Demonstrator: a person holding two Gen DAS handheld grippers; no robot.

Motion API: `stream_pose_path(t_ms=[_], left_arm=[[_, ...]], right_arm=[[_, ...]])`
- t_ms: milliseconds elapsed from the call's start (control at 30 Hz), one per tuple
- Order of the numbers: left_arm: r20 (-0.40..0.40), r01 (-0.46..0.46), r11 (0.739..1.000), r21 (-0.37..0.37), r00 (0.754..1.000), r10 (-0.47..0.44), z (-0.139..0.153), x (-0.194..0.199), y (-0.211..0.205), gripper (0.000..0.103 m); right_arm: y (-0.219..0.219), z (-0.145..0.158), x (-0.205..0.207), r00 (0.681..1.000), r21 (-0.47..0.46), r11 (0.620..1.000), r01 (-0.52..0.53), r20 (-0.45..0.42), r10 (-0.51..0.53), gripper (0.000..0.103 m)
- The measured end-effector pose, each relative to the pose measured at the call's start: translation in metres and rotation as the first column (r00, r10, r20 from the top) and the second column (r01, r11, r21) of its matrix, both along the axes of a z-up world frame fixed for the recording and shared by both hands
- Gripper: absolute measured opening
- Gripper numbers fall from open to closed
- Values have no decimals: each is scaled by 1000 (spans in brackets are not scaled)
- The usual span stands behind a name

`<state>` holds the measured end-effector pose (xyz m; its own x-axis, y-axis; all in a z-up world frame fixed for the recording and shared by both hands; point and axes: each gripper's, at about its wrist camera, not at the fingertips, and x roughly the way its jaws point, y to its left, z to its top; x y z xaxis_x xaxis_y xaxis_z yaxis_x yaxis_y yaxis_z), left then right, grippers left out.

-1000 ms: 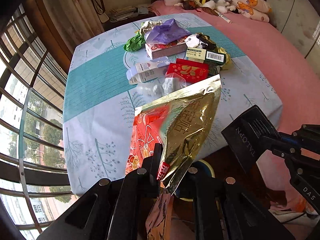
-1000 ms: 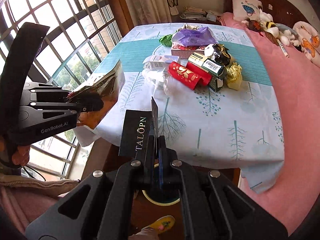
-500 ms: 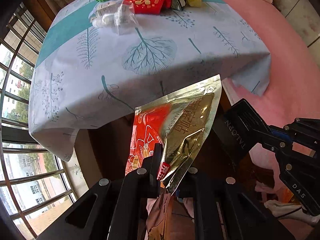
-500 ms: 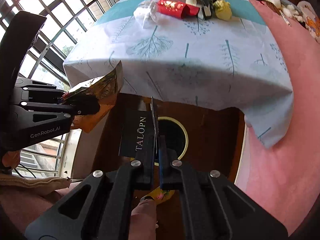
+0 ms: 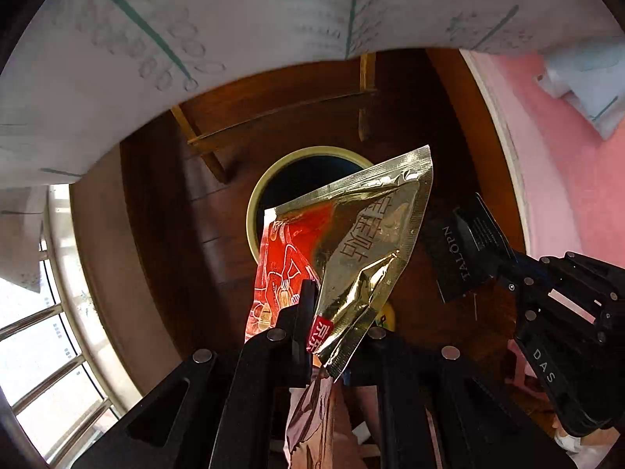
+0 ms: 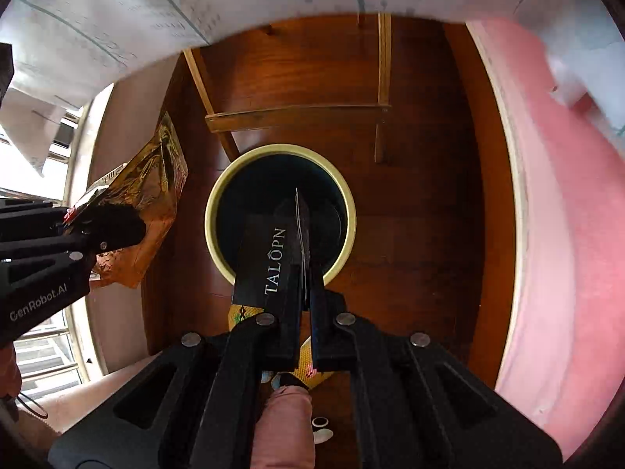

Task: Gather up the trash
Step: 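Carry the black box and snack bag over the bin and release both, then raise both open tools from the bin back toward the table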

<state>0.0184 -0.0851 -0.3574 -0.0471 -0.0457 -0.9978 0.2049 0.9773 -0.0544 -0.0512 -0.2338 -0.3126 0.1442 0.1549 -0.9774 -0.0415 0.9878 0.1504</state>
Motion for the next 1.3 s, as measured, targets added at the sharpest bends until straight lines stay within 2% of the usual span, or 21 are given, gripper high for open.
stream_pose_path(t_ms=[200,300,367,400,433,500,533,567,600,633,800,967,1133,1300], left_arm=[[-38,4,1000,11,999,-3,-105,-6,-2,10],[-29,25,1000,12,999,-24,-136,-11,-8,10],[-29,40,999,13,999,-39,-150,-13,-12,15],[-32,39,999,6,999,-39,-155,-15,-13,26],[-34,36,999,-9,999,-36,-156,-14,-12,44],[-12,31,999,-20,999,-31,-153,-10,-9,66],[7,32,999,-23,999,-32,-152,-9,-8,73],[19,36,999,-24,999,-36,-149,-10,-9,77],[25,41,999,-22,999,-41,-149,-10,-9,87],[32,46,999,-20,998,-46,-148,-8,-9,89],[98,72,997,4,993,-72,-124,-9,-11,89],[121,41,999,-5,992,-40,-92,-2,-1,89],[158,8,1000,-14,987,-5,-36,-7,12,89],[208,1,999,-34,978,6,41,-15,22,89]], right_arm=[[15,-106,13,1000,-12,1000,0,-25,0,1],[20,-150,17,998,-20,1000,5,-62,-7,1],[22,-172,19,996,-30,999,16,-83,-19,2],[23,-179,19,995,-39,999,24,-91,-27,8],[23,-184,18,995,-49,998,32,-92,-36,15],[27,-194,15,996,-47,998,47,-73,-50,57],[28,-195,15,997,-43,998,53,-61,-56,61],[26,-194,14,997,-43,997,59,-54,-61,61],[26,-193,13,996,-41,997,66,-51,-68,61],[26,-191,13,996,-37,996,76,-50,-78,61],[21,-169,21,995,-53,994,96,-34,-98,61],[21,-136,20,995,-75,992,102,-7,-103,61],[22,-83,16,993,-60,991,118,13,-118,62],[25,-17,8,991,-40,991,128,32,-127,62]])
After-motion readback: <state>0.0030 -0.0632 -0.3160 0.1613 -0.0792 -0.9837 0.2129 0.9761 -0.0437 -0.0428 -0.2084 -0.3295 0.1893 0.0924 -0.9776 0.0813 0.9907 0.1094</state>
